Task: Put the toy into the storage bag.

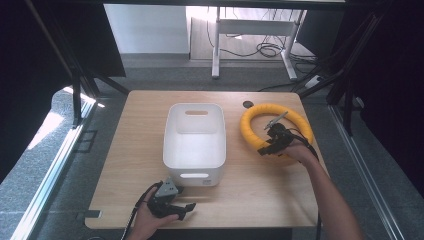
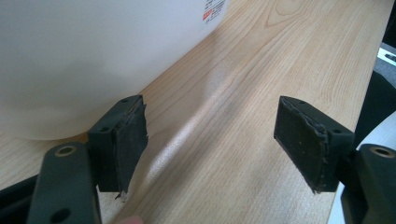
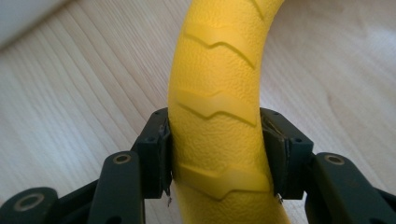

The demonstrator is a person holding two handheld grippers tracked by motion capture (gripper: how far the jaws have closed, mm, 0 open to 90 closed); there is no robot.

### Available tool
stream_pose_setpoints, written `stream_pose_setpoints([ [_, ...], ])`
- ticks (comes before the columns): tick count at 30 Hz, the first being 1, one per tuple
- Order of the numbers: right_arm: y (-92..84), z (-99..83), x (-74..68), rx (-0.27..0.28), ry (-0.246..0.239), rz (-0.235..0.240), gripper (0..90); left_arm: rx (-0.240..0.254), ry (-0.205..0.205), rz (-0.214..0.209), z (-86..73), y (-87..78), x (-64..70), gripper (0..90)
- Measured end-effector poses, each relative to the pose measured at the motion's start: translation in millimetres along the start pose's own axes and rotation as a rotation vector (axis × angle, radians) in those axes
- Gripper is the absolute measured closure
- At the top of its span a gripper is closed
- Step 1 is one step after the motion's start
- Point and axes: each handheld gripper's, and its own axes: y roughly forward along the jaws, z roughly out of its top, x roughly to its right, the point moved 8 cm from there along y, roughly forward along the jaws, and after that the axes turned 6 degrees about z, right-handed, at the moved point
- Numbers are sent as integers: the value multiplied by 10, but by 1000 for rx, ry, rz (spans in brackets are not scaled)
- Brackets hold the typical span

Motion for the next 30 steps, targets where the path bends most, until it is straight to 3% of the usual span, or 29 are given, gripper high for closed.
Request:
stream_pose_setpoints([
  [11, -416, 302, -87, 196, 23, 72, 513, -4, -3, -3, -4, 8, 7, 256],
  [21, -836, 489, -78, 427, 82, 160, 515, -1, -3, -1, -3, 4, -2, 256],
  [30, -1029, 499, -91, 518, 88, 164, 516, -3, -1, 0, -3, 8, 1, 256],
])
